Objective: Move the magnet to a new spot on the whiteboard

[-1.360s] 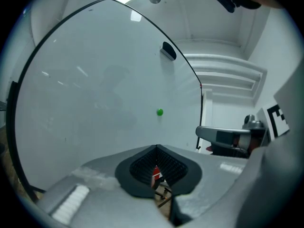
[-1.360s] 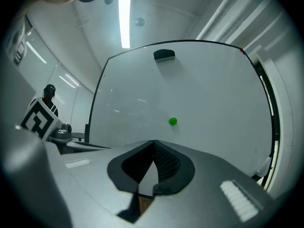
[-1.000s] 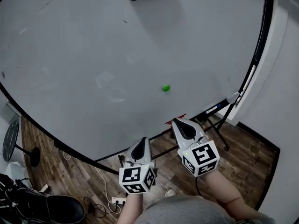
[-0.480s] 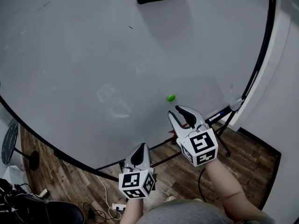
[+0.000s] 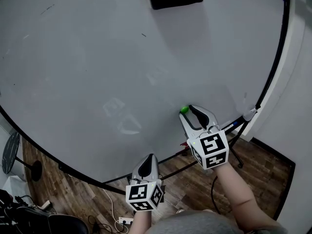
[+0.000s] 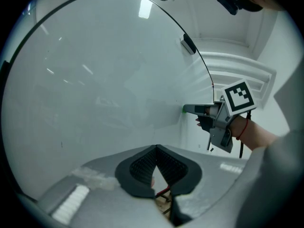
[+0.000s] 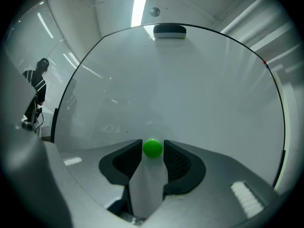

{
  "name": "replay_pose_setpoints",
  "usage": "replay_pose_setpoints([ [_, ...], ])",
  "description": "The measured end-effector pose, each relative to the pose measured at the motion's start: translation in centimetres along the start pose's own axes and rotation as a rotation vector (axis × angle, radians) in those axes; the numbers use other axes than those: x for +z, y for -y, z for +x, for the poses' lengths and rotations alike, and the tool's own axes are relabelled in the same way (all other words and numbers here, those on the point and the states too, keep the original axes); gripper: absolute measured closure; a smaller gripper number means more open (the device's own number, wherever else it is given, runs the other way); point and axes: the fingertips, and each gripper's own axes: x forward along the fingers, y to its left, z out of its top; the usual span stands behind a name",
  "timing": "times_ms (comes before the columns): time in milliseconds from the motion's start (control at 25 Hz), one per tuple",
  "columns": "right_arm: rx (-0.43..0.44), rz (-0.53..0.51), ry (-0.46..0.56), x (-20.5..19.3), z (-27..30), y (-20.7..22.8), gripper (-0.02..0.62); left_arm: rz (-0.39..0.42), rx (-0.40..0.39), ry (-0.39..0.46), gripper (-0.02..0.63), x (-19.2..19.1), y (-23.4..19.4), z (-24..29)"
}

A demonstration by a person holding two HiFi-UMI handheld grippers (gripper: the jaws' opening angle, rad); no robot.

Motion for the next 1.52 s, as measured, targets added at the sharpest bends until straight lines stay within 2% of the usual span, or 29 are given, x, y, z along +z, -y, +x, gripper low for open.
replay_pose_setpoints([
  [320, -0.025, -0.011, 0.005, -0.3, 0.6, 0.1, 0.454, -0.004, 0.006, 0.008, 0.604, 0.2, -0.5, 0.1],
  [560, -0.018, -0.022, 0.016, -0.1, 0.0, -0.1, 0.471, -0.008, 0.019, 0.017, 0.604, 0.2, -0.5, -0.6],
  [800, 0.0, 0.009, 0.021, 0.1, -0.1, 0.1, 0.472, -0.001, 0.042, 0.027, 0.604, 0.4, 0.1, -1.6],
  [1200, 0.06, 0.009, 0.033, 1.0, -3.5, -2.1, 0.472, -0.007, 0.117, 0.051, 0.604, 0.7, 0.9, -5.6],
  [1520, 0.083, 0.023, 0.054, 2.1, -8.7, -3.1, 0.472, -0.002, 0.138, 0.05, 0.604, 0.1, 4.0, -9.2],
])
